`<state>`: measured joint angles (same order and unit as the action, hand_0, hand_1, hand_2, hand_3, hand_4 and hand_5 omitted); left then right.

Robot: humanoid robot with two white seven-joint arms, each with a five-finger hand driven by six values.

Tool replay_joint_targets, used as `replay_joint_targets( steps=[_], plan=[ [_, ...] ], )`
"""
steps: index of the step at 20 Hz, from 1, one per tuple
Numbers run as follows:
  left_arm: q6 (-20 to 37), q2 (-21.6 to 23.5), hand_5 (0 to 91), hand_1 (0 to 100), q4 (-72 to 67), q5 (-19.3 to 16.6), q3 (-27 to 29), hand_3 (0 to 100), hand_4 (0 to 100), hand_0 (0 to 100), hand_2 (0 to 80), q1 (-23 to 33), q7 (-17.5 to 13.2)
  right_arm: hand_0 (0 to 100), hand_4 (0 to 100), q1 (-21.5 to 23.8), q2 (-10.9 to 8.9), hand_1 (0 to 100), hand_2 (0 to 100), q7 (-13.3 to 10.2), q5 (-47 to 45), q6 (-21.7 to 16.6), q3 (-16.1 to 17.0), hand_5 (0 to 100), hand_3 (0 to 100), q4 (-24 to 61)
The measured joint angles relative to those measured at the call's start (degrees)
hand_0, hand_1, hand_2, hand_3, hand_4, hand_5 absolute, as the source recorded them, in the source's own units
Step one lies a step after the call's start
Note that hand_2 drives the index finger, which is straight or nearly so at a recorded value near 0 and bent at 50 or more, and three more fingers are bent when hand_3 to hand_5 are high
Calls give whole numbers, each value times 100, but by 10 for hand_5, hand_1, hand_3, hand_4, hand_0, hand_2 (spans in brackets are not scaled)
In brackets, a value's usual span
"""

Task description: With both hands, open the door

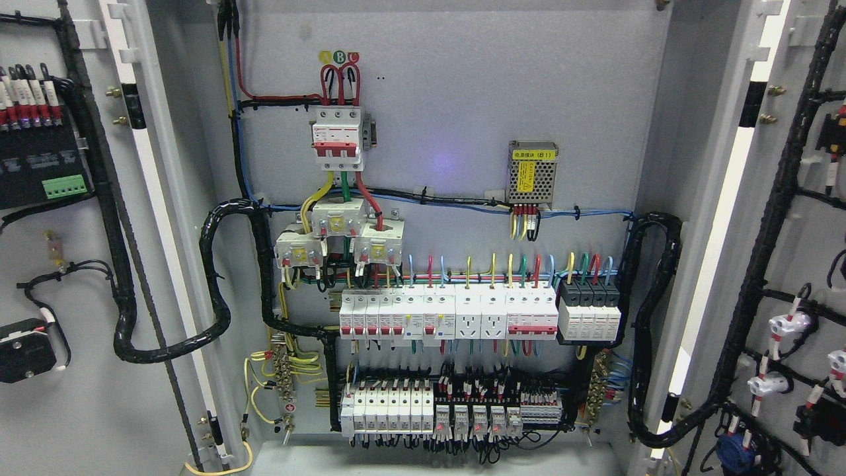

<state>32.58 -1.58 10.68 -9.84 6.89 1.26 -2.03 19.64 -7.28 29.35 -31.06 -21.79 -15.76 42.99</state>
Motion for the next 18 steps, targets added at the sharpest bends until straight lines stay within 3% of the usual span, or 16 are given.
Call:
replay_joint_targets(
  steps=[4,10,13,18],
  plan=[
    [-1332,-49,0,0,-615,11,196,0,0,0,0,-66,-9,0,0,-298,292,0,0,-403,187,1128,-152,0,0,-1187],
    [-2210,-99,0,0,-1212,35,424,0,0,0,0,-106,-153,0,0,-660,639,0,0,-1073,308,2371,-283,0,0,-2334],
    [-2738,-120,0,0,-1344,139,498,0,0,0,0,-115,-189,0,0,-840,776,0,0,-1377,332,2574,-251,0,0,-2693],
    [-3029,-144,0,0,-1444,435,587,0,0,0,0,-123,-199,0,0,-1057,942,0,0,-1612,351,2673,-149,0,0,-3071]
  ],
)
